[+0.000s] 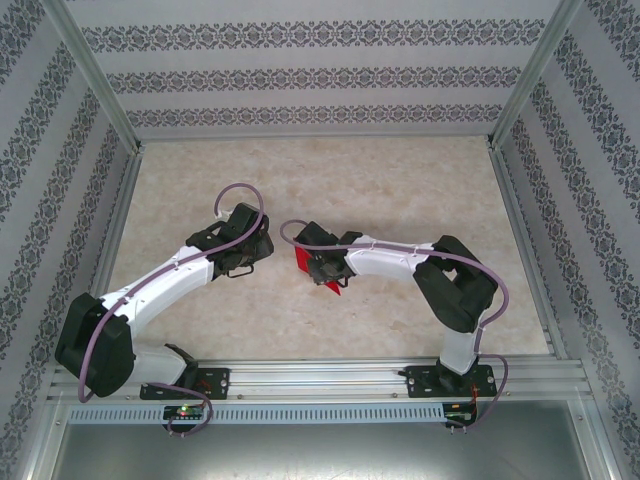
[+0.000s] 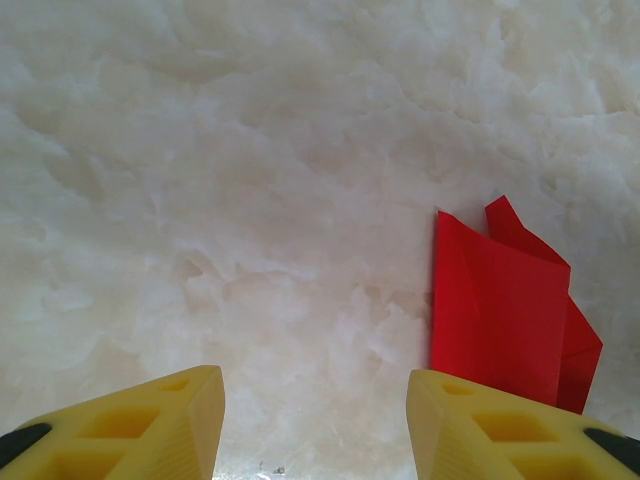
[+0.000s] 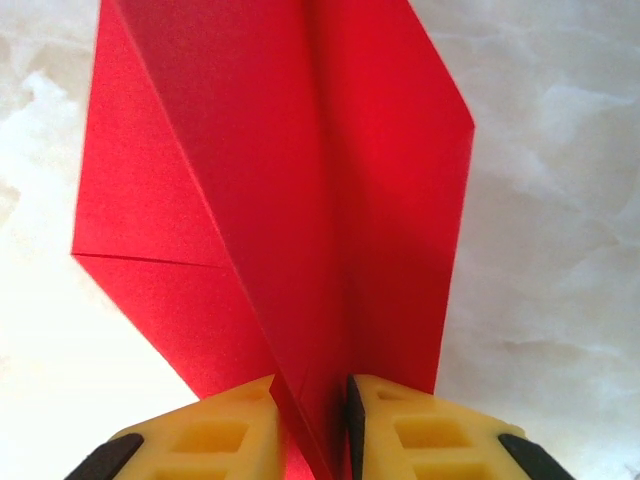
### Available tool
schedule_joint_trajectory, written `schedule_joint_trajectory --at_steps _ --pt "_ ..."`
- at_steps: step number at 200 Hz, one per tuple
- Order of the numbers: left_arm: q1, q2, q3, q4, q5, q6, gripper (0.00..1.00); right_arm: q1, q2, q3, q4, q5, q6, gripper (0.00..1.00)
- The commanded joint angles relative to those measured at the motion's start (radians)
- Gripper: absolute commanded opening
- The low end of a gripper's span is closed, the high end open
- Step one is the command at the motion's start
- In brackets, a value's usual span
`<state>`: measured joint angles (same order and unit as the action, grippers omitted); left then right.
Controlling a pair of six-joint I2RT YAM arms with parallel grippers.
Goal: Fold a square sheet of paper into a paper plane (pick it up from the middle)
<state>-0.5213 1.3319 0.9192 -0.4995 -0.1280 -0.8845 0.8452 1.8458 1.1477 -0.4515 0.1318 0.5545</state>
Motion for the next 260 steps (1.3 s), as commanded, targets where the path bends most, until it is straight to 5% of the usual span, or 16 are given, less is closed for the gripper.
schedule_joint_trajectory --at_steps 1,98,260 --pt "0.017 -0.006 0.003 0.016 0.003 -0.004 0.53 -0.017 0.014 -0.023 0.016 -0.029 0.030 0.21" --pt "0.016 -0.014 0.005 0.012 0.004 0.003 0.53 -0.029 -0.032 -0.058 0.058 -0.037 0.141 0.11" --pt "0.085 -0.075 -0.029 0.020 0.042 0.031 0.55 -0.011 -0.014 -0.060 0.030 -0.036 0.190 0.20"
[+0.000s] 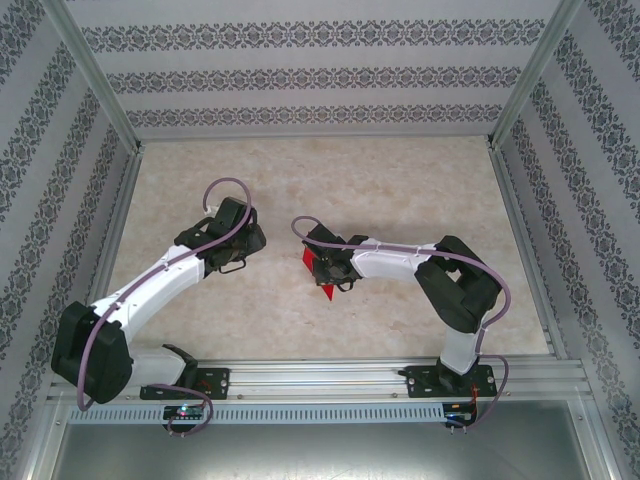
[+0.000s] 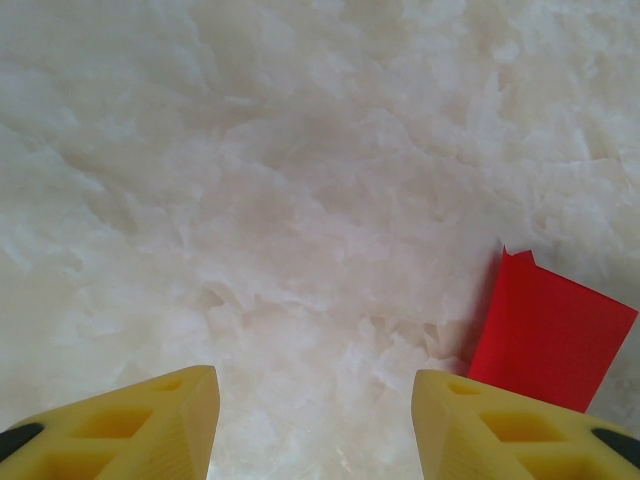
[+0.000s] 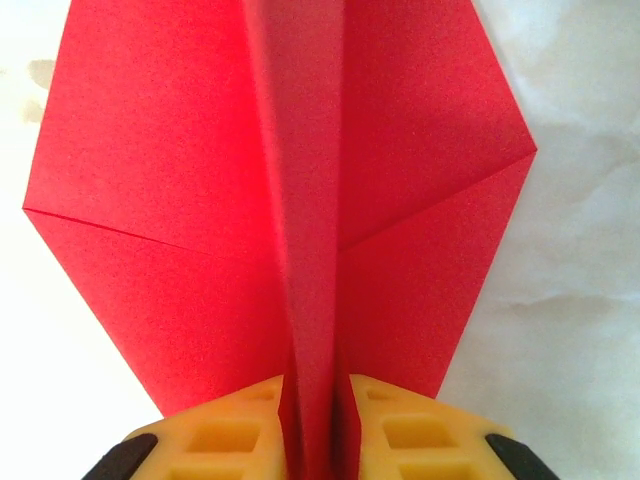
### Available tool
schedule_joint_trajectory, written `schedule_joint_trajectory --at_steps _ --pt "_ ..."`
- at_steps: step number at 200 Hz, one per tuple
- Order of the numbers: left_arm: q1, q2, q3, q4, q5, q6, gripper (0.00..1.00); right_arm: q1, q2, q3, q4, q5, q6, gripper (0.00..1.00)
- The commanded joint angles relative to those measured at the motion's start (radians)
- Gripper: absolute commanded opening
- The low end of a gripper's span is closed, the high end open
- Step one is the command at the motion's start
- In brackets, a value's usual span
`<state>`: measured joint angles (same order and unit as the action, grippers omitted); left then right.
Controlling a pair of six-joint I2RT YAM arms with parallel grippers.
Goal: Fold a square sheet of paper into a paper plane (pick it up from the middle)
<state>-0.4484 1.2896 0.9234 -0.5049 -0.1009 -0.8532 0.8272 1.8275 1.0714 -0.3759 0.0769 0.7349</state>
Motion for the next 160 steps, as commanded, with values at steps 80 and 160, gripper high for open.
schedule_joint_trajectory --at_steps 80,160 --pt "0.024 0.016 -0.018 0.036 0.035 0.009 0.56 0.012 0.061 0.069 -0.062 0.011 -0.010 0.20" --pt "0.024 0.027 -0.008 0.028 0.033 0.009 0.56 0.019 0.069 0.104 -0.103 0.016 -0.033 0.24"
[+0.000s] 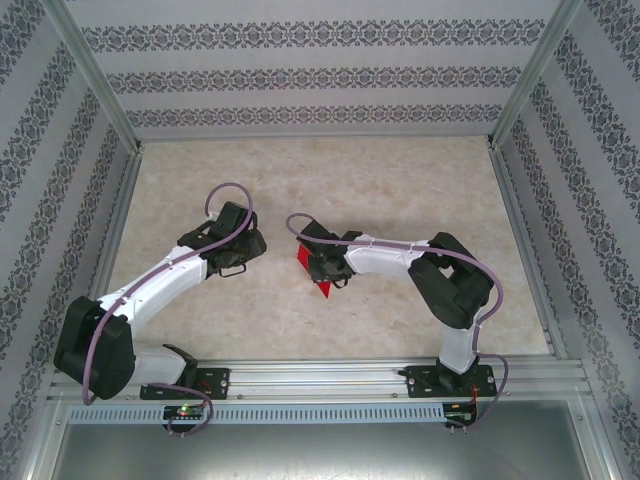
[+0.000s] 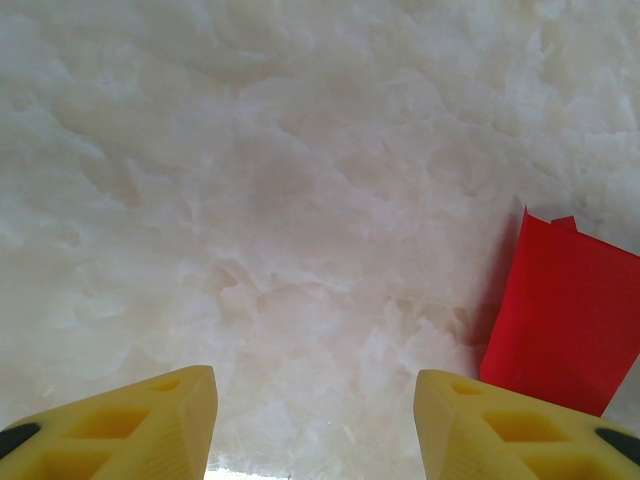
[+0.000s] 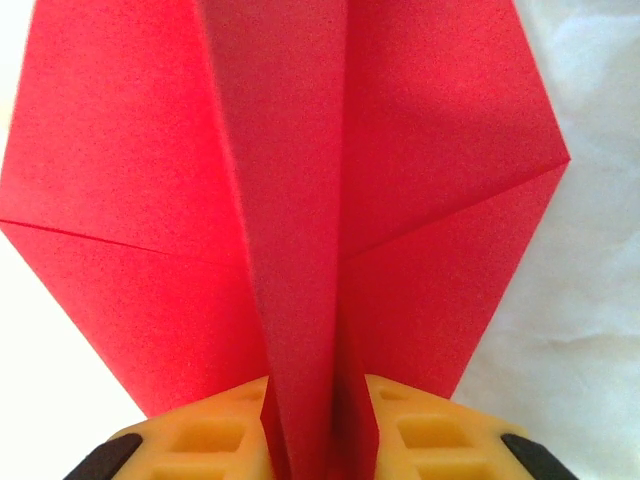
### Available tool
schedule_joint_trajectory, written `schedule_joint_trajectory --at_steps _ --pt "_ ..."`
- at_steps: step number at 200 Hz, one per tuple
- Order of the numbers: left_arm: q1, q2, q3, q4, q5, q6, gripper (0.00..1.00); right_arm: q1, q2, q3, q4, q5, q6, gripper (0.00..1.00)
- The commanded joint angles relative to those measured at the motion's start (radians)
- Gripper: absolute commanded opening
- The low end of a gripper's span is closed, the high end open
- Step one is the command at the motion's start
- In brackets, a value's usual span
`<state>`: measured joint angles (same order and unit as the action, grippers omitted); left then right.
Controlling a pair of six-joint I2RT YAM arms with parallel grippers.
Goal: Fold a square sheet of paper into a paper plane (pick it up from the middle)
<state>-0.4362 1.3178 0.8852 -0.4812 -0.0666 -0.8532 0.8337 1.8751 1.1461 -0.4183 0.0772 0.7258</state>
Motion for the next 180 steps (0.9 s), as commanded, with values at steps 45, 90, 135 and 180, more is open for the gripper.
schedule_joint_trajectory --at_steps 45,90,135,180 --pt "0.013 0.000 0.030 0.009 -0.001 0.007 0.56 0.016 0.035 0.033 -0.069 0.018 -0.021 0.24" --pt "0.012 0.002 0.031 0.006 -0.004 0.008 0.57 0.018 0.041 0.044 -0.076 0.019 -0.025 0.25" --pt "0.013 -0.009 0.017 0.012 0.001 0.001 0.57 0.018 0.042 0.055 -0.087 0.016 -0.039 0.25" --pt "0.016 0.003 0.019 0.016 -0.004 0.002 0.58 0.018 0.047 0.055 -0.083 0.013 -0.039 0.25"
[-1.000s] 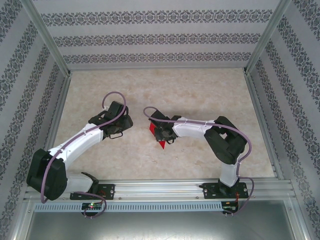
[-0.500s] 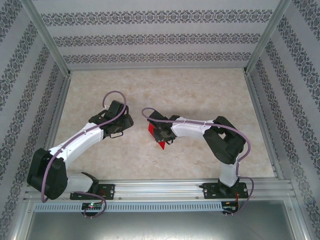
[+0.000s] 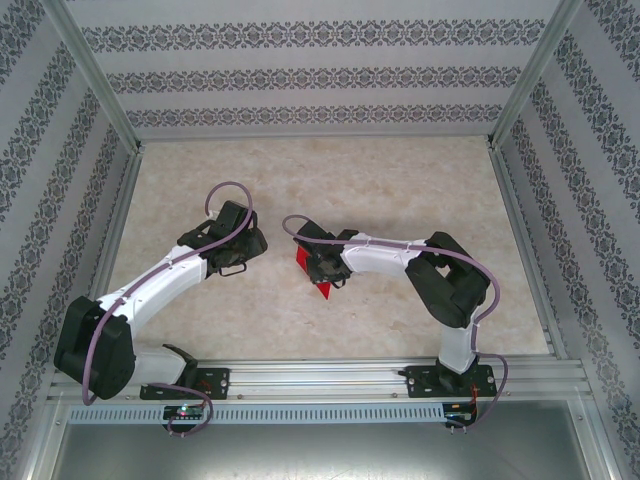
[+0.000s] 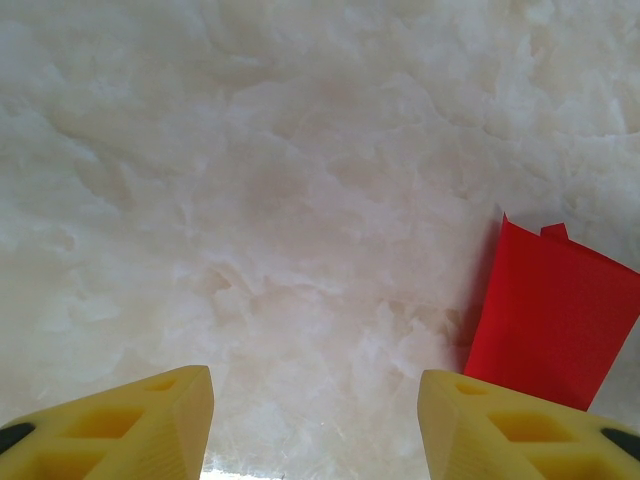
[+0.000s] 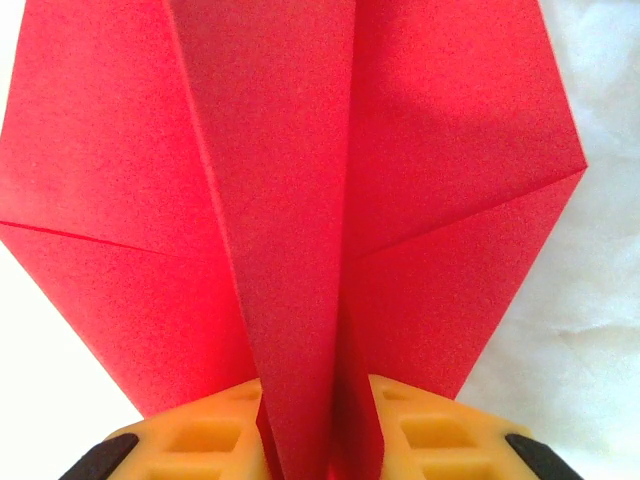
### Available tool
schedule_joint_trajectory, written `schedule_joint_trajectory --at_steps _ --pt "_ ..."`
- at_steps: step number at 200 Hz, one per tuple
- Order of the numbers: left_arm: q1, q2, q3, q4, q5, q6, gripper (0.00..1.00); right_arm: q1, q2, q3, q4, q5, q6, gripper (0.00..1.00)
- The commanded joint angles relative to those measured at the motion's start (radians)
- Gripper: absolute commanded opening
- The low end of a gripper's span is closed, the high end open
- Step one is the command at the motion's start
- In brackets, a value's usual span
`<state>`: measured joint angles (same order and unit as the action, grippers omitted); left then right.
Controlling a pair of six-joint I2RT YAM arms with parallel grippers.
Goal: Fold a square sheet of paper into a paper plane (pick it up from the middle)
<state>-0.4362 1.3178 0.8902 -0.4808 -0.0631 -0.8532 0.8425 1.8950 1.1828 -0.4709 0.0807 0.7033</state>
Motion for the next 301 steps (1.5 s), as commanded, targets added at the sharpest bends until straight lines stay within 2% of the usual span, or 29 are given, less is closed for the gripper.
schedule_joint_trajectory --at_steps 1,148,234,272,301 --pt "0.015 0.003 0.015 0.016 -0.007 0.002 0.58 0.009 0.027 0.018 -0.030 0.010 -0.017 0.25" --pt "0.017 -0.021 0.006 0.011 -0.014 -0.008 0.59 0.011 0.069 0.047 -0.085 0.020 -0.016 0.30" --pt "0.017 -0.034 0.004 0.005 -0.017 -0.001 0.59 0.010 -0.035 0.068 -0.088 0.041 -0.011 0.32" --pt "0.017 -0.038 0.003 0.005 -0.015 -0.004 0.59 0.011 -0.029 0.057 -0.073 0.021 -0.005 0.32" --pt "0.016 -0.046 -0.001 0.009 -0.023 0.000 0.59 0.028 -0.097 0.049 -0.056 0.054 -0.022 0.38"
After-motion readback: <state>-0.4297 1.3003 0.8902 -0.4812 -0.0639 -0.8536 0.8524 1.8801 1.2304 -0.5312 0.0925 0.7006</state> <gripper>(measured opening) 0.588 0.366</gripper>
